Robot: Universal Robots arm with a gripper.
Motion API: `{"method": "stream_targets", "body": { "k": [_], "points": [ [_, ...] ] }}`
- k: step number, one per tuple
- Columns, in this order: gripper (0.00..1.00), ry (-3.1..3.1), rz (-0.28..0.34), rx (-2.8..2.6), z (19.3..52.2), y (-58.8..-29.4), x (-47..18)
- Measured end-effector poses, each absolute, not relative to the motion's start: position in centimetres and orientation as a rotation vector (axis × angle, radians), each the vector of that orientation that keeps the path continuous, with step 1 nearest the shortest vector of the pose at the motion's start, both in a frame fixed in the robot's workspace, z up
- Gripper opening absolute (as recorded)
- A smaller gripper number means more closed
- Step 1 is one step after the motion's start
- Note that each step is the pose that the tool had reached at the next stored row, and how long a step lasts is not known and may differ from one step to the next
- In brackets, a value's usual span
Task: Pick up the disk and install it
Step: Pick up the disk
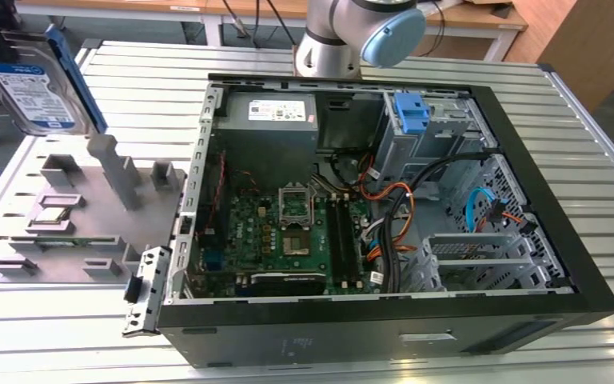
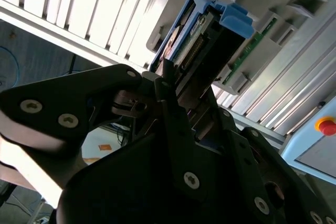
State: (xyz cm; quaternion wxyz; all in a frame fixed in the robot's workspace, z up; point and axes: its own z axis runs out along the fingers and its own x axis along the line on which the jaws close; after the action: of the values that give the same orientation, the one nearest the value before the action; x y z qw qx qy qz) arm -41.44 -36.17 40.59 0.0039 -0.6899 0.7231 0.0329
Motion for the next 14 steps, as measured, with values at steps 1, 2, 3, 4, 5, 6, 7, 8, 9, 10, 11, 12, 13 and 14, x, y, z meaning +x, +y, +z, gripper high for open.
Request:
{"method": "stream_targets", "body": {
  "k": [1, 2, 3, 4, 5, 6, 7, 8, 9, 10, 11, 12, 13, 14],
  "points": [
    [0.35, 2.266, 0.103, -2.162, 40.7, -36.2, -41.4],
    [0.35, 2.266, 0.103, -2.162, 40.8, -36.2, -41.4],
    [0.35, 2.266, 0.103, -2.162, 40.9, -36.2, -41.4],
    [0.35, 2.266, 0.103, -2.162, 40.9, -36.2, -41.4],
    [0.35, 2.266, 0.103, -2.162, 41.0, -36.2, -41.4],
    [0.35, 2.266, 0.103, -2.162, 41.1, -36.2, -41.4],
    [0.35, 2.266, 0.103, -2.162, 41.2, -36.2, -41.4],
    [0.35, 2.266, 0.103, -2.162, 41.3, -36.2, -41.4],
    [0.35, 2.266, 0.103, -2.162, 41.4, -36.2, -41.4],
    [0.35, 2.266, 0.103, -2.162, 41.5, -36.2, -41.4],
    [0.35, 2.266, 0.103, -2.162, 41.5, -36.2, -41.4],
    [0.35, 2.266, 0.103, -2.162, 41.6, -36.2, -41.4],
    [0.35, 2.266, 0.103, -2.162, 41.7, -36.2, -41.4],
    [0.35, 2.266, 0.103, -2.162, 41.8, -36.2, -41.4]
  ]
}}
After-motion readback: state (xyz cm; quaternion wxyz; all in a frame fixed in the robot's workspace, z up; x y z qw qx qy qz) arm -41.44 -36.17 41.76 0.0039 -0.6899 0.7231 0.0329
